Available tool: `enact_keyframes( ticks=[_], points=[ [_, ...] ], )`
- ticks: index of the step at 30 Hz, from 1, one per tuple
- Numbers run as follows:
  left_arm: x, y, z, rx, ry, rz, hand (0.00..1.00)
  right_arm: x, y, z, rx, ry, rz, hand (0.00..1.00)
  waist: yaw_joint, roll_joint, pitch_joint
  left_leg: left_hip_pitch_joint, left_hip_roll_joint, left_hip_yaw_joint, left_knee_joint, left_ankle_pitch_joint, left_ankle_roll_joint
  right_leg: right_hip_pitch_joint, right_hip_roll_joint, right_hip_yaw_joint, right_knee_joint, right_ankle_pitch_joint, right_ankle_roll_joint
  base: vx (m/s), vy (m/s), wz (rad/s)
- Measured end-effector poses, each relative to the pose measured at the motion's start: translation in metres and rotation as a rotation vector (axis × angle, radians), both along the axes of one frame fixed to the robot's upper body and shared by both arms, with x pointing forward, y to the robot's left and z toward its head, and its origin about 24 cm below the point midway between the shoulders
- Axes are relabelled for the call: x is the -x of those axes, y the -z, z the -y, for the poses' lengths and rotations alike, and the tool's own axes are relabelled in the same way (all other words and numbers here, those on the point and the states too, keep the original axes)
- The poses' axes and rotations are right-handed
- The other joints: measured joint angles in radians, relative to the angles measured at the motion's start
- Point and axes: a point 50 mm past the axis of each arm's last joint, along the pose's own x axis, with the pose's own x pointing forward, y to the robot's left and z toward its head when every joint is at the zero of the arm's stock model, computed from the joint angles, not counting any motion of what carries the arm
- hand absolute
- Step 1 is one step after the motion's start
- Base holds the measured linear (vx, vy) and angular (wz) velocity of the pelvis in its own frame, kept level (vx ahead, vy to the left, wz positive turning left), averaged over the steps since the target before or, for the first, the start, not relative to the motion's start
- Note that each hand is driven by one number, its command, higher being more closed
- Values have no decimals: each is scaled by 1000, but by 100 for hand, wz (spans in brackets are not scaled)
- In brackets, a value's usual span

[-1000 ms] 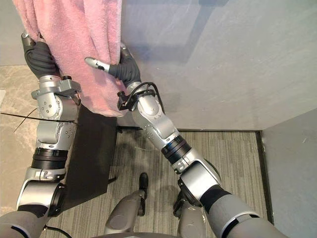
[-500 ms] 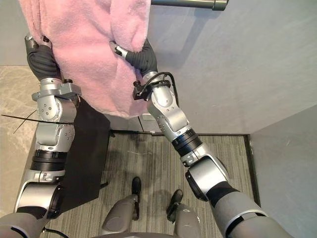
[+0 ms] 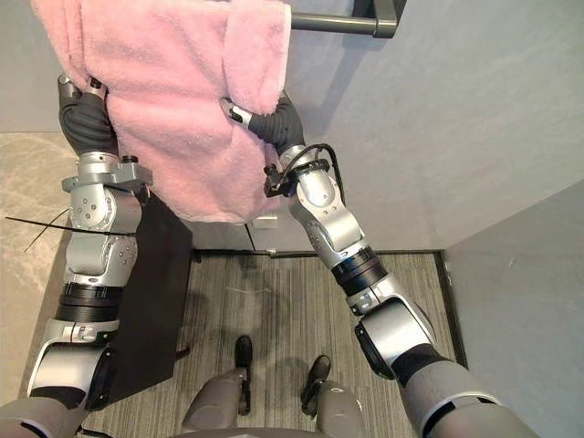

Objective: Organize washtable

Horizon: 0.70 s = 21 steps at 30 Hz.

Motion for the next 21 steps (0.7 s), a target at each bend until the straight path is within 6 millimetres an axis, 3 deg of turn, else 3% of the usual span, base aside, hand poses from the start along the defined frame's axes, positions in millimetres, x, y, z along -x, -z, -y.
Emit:
enact_keyframes(
  ticks=[11, 21],
  points=[
    [5, 12, 19, -66, 79, -37, 100, 0, 16, 23, -48, 70, -40, 100, -23, -15, -34, 15, -11, 6, -32, 0, 2, 8, -1, 7, -28, 10, 9, 14, 14, -2],
    [10, 8, 34, -120, 128, -23, 100, 0, 8, 40, -58, 118, -6, 100, -52, -13, -35, 20, -19, 0, -32, 3, 5, 9, -3, 9, -29, 10, 9, 8, 2, 0]
  ],
)
